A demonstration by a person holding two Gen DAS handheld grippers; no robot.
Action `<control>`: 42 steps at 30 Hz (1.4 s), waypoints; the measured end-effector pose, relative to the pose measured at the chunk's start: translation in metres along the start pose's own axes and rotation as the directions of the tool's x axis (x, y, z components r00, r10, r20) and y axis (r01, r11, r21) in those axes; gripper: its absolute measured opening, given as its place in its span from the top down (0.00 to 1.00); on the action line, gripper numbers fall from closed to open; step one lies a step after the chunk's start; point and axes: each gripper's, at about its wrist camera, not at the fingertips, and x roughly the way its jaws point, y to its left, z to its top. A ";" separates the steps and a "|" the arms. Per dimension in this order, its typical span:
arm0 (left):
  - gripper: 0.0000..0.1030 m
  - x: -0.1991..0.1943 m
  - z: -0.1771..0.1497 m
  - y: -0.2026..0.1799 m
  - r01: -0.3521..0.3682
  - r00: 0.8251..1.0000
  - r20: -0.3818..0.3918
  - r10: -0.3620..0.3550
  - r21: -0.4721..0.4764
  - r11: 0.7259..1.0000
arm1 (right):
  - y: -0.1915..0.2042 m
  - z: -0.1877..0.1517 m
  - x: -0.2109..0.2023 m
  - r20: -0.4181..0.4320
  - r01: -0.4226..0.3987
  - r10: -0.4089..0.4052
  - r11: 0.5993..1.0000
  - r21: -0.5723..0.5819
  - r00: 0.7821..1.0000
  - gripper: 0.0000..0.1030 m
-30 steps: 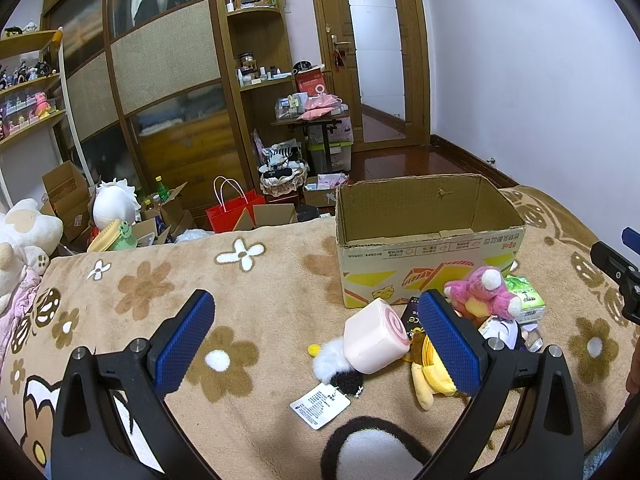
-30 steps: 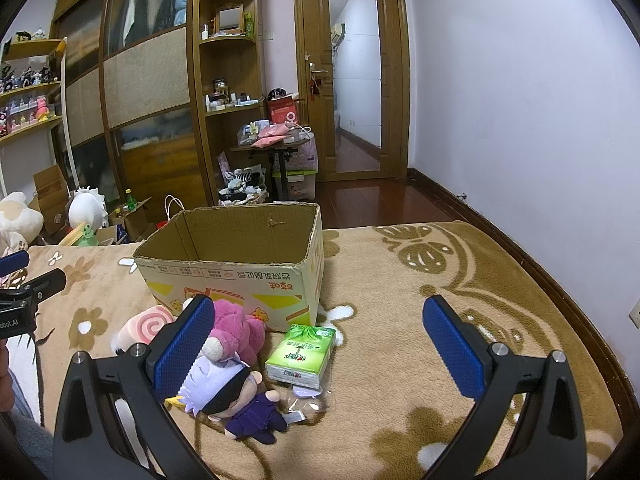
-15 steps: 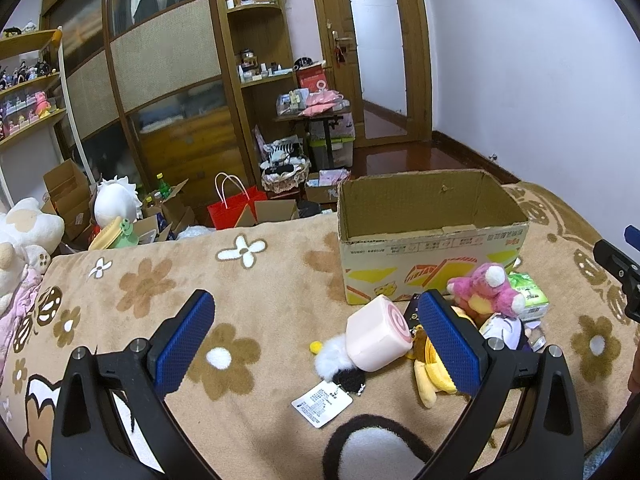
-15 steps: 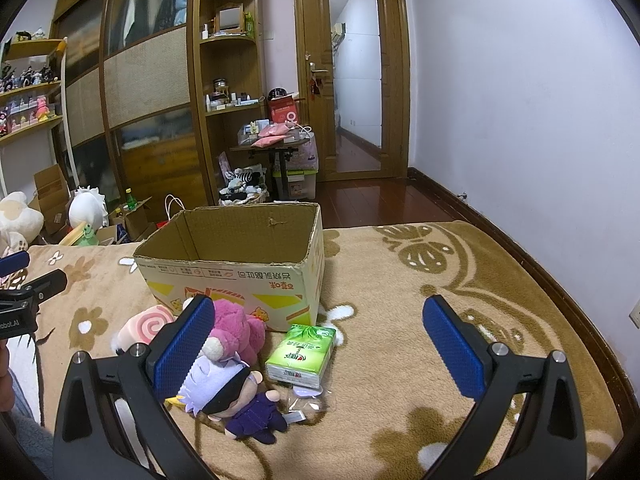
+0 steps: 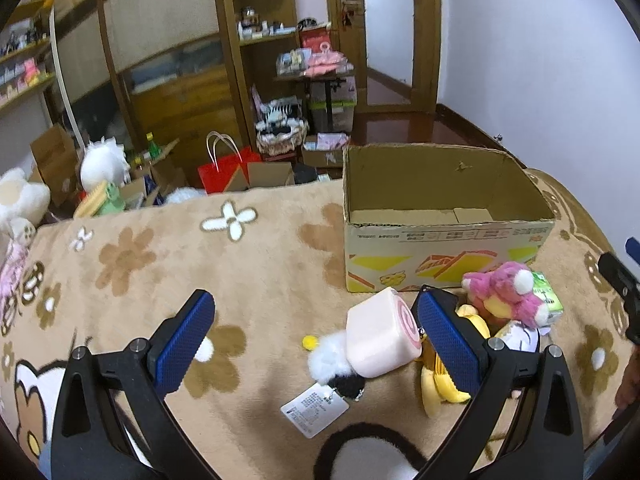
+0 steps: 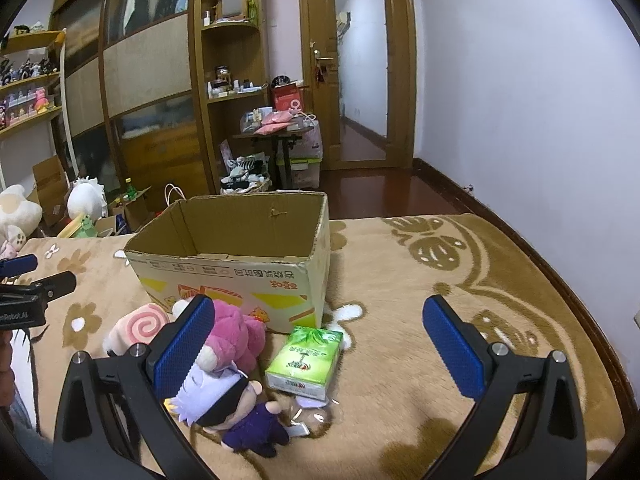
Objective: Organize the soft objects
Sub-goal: 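Grasp the pink-white roll cushion with the left tool while the right tool grasps the pink plush bear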
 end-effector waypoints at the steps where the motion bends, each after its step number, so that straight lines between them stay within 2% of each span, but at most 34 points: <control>1: 0.02 0.005 0.001 0.001 0.008 1.000 -0.016 -0.008 -0.012 1.000 | 0.001 0.000 0.003 -0.004 -0.008 0.008 1.000 -0.003 1.000 0.00; 7: 0.02 0.033 0.002 0.001 0.033 0.996 -0.083 -0.038 -0.056 0.998 | 0.015 -0.002 0.022 -0.042 -0.070 0.068 0.997 -0.033 0.997 0.00; 16: 0.02 0.065 -0.007 -0.018 0.051 0.983 -0.173 -0.052 -0.008 0.999 | 0.040 -0.018 0.049 -0.125 -0.167 0.156 0.983 -0.081 0.980 0.00; 21: 0.02 0.079 -0.012 -0.021 0.065 0.973 -0.220 -0.067 -0.017 0.998 | 0.047 -0.023 0.061 -0.158 -0.196 0.182 0.977 -0.082 0.971 0.00; 30: 0.03 0.094 -0.020 -0.030 0.056 0.964 -0.262 -0.045 0.033 0.998 | 0.056 -0.029 0.079 -0.195 -0.221 0.200 0.971 -0.093 0.960 0.00; 34: 0.15 0.096 -0.023 -0.034 0.070 0.961 -0.271 -0.052 0.055 0.996 | 0.055 -0.029 0.084 -0.197 -0.227 0.207 0.970 -0.086 0.958 0.00; 38: 0.27 0.096 -0.026 -0.038 0.096 0.958 -0.276 -0.075 0.065 0.993 | 0.059 -0.028 0.089 -0.211 -0.234 0.212 0.969 -0.085 0.954 0.07; 40: 0.40 0.096 -0.027 -0.040 0.115 0.955 -0.283 -0.093 0.064 0.991 | 0.061 -0.028 0.090 -0.218 -0.241 0.217 0.967 -0.087 0.951 0.17; 41: 0.43 0.096 -0.028 -0.041 0.126 0.953 -0.285 -0.103 0.062 0.990 | 0.062 -0.027 0.091 -0.224 -0.243 0.218 0.966 -0.090 0.950 0.19; 42: 0.47 0.095 -0.028 -0.042 0.134 0.951 -0.287 -0.111 0.062 0.989 | 0.063 -0.028 0.091 -0.227 -0.242 0.216 0.966 -0.092 0.949 0.26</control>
